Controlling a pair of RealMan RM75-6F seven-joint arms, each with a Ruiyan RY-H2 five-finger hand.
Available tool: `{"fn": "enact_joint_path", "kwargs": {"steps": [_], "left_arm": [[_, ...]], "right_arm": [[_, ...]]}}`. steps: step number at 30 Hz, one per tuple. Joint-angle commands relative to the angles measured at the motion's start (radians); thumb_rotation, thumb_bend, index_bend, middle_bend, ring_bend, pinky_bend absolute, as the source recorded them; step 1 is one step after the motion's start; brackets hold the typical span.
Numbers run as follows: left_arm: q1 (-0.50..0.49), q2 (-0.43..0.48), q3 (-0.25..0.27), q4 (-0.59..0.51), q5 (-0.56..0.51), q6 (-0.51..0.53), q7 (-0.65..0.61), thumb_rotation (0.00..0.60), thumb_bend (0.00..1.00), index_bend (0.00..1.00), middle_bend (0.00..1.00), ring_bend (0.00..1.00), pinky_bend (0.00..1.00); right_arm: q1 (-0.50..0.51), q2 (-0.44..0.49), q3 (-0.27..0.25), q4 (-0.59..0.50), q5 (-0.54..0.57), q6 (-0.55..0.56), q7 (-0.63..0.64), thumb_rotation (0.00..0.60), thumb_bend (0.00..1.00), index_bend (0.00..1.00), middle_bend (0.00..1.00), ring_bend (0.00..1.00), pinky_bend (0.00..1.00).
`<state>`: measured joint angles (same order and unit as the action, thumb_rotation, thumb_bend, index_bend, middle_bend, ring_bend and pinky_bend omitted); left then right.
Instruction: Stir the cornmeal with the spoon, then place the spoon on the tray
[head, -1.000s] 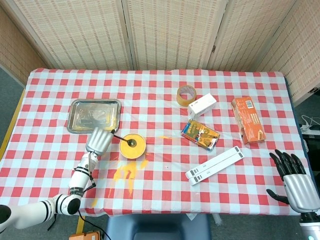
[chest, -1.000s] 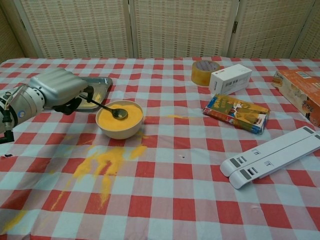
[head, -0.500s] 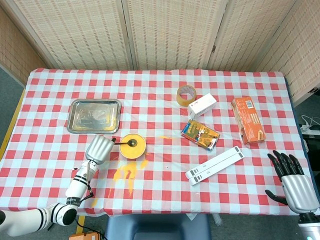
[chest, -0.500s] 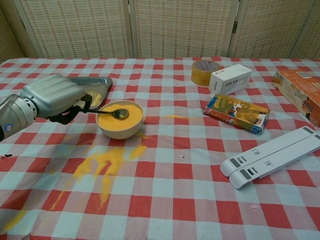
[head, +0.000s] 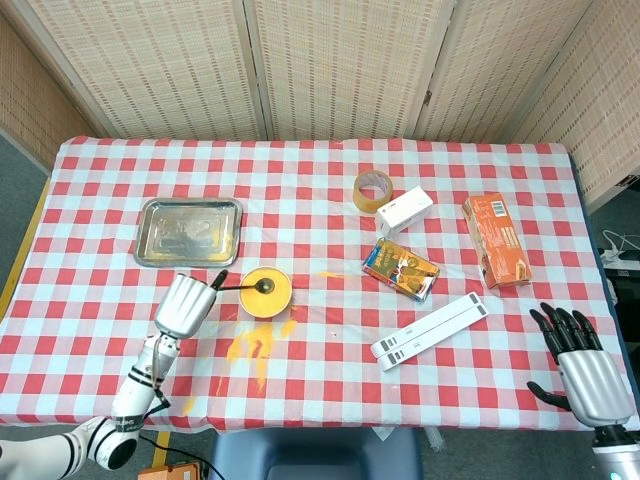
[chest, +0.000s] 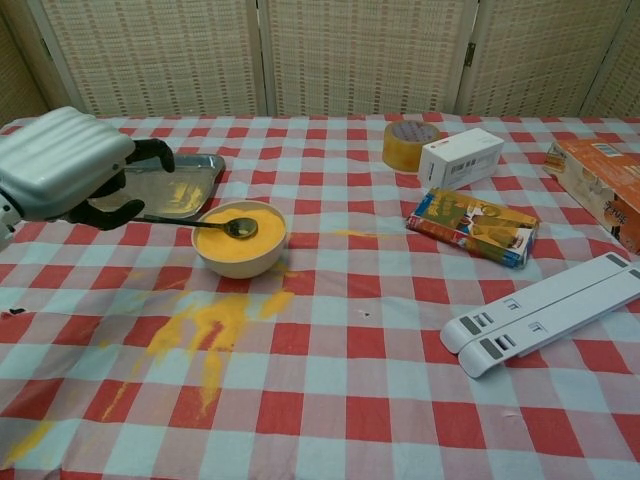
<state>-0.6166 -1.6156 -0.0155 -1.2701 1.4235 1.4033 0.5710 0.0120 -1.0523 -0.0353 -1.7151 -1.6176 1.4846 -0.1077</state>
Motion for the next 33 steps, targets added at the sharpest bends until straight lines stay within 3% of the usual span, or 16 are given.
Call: {"fn": "enact_joint_path", "kwargs": {"steps": [1, 7, 21, 33], "left_arm": [[0.046, -0.02, 0.027, 0.089, 0.041, 0.03, -0.098, 0.6, 0.41, 0.29, 1.0, 1.0, 1.0], [0.066, -0.107, 0.028, 0.304, 0.096, 0.056, -0.27, 0.6, 0.4, 0.38, 1.0, 1.0, 1.0], [0.08, -0.313, 0.041, 0.736, 0.21, 0.184, -0.411, 0.6, 0.42, 0.44, 1.0, 1.0, 1.0], [0.048, -0.396, 0.027, 0.884, 0.208, 0.124, -0.485, 0.6, 0.42, 0.42, 1.0, 1.0, 1.0]], "right_arm": [[-0.001, -0.001, -0.002, 0.0, -0.004, 0.001, -0.002, 0.6, 0.05, 0.0, 0.0, 0.0, 0.0], [0.0, -0.005, -0.003, 0.001, -0.005, 0.0, -0.007, 0.6, 0.05, 0.0, 0.0, 0.0, 0.0], [0.004, -0.013, -0.004, 0.003, -0.002, -0.01, -0.023, 0.6, 0.05, 0.0, 0.0, 0.0, 0.0], [0.0, -0.014, -0.004, 0.003, -0.002, -0.004, -0.026, 0.6, 0.05, 0.0, 0.0, 0.0, 0.0]]}}
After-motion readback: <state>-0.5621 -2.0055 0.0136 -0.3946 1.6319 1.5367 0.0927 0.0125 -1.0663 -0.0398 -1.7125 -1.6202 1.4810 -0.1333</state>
